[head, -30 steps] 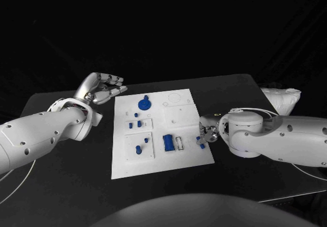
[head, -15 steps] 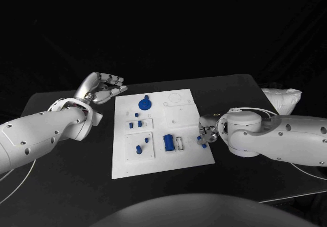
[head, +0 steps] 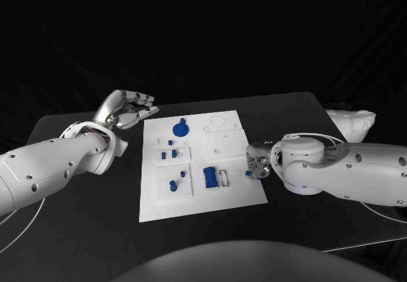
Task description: Assemble the parts on the task board
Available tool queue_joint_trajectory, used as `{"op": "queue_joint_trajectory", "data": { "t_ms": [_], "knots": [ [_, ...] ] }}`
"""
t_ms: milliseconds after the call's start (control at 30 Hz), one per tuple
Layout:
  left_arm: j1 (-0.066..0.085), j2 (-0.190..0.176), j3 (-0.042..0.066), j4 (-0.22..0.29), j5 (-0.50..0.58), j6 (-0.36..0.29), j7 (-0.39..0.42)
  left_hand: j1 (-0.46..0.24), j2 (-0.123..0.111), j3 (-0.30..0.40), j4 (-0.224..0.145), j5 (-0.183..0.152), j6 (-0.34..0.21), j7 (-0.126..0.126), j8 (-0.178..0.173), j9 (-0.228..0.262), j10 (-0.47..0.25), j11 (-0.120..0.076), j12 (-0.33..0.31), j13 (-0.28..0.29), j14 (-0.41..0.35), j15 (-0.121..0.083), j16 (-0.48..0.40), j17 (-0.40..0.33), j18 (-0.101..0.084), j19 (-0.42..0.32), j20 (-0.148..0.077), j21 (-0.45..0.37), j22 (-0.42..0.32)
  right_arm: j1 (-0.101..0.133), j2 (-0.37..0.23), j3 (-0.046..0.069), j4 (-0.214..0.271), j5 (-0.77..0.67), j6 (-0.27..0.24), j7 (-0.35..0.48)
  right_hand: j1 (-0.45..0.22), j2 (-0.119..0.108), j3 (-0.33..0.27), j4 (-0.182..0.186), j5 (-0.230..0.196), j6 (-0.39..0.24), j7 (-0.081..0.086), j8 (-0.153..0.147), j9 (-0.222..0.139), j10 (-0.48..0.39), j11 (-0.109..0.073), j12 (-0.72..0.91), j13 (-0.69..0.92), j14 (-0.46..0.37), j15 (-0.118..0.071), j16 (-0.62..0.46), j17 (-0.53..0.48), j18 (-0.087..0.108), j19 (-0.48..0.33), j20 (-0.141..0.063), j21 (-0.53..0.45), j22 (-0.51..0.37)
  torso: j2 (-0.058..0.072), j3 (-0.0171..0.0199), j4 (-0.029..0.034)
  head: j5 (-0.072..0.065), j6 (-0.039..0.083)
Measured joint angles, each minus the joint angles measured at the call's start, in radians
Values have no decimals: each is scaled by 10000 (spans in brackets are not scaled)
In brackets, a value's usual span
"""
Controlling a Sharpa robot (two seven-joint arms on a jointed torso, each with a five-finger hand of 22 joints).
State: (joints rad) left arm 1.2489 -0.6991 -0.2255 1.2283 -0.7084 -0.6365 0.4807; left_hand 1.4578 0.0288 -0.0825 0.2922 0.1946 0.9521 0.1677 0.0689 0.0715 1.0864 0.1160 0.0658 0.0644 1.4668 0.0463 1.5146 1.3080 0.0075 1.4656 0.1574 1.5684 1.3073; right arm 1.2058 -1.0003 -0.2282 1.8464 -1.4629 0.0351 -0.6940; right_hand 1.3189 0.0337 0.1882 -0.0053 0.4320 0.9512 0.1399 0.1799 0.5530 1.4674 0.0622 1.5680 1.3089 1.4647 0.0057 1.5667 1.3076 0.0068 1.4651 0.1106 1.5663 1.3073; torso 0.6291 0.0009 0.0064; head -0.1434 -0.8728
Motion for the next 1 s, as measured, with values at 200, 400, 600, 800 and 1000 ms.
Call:
{"op": "queue_joint_trajectory", "data": {
  "t_ms": [200,400,600,800,1000],
  "knots": [
    [0,-7,0,3,-2,2,-3,0,0,0,0,0,0,0,0,0,0,0,0,0,0,0,0,-1,-1,0,0,0,0,7,-53,4,0,204,-160,18,-107,-107,517,-196,-145,208,36,-315,-25,-16,88,0,0,19,54,0,-1,0,9,78,0,0,-1,2,-1,12,0],
    [0,-28,0,12,-2,4,-8,0,0,0,0,0,0,0,0,0,0,0,0,0,0,0,0,-1,0,0,0,0,0,8,-191,7,22,738,-593,30,-226,-226,813,-385,-165,600,-73,-374,-1611,-15,88,0,0,19,54,0,-1,0,9,78,0,8,-1,2,-1,38,0],
    [0,-36,0,12,-1,5,-13,0,0,0,0,0,0,0,0,0,0,0,0,0,0,0,0,-2,0,0,0,0,0,44,-340,-24,89,1517,-1036,18,-277,-277,843,-412,-165,711,-114,-343,-1656,-15,88,0,0,20,53,0,-2,0,9,78,0,7,-2,2,-3,58,0],
    [0,-33,0,12,1,7,-18,0,0,0,0,0,0,0,0,0,0,0,0,0,0,0,0,-3,0,0,0,0,0,204,-364,-75,104,2554,-1314,2,-330,-330,852,-405,-165,803,-134,-380,-1662,-15,88,0,0,19,53,0,-2,0,9,78,0,7,-5,1,-2,55,0],
    [0,-29,0,12,1,9,-23,-1,-1,0,0,0,0,0,0,0,0,0,0,0,0,0,0,-3,-1,0,0,0,0,356,-338,-66,40,3632,-1627,39,-372,-372,852,-405,-166,880,-138,-340,-1689,-15,88,0,0,19,53,0,-2,0,9,78,0,6,-4,-1,-1,61,0]
  ]
}}
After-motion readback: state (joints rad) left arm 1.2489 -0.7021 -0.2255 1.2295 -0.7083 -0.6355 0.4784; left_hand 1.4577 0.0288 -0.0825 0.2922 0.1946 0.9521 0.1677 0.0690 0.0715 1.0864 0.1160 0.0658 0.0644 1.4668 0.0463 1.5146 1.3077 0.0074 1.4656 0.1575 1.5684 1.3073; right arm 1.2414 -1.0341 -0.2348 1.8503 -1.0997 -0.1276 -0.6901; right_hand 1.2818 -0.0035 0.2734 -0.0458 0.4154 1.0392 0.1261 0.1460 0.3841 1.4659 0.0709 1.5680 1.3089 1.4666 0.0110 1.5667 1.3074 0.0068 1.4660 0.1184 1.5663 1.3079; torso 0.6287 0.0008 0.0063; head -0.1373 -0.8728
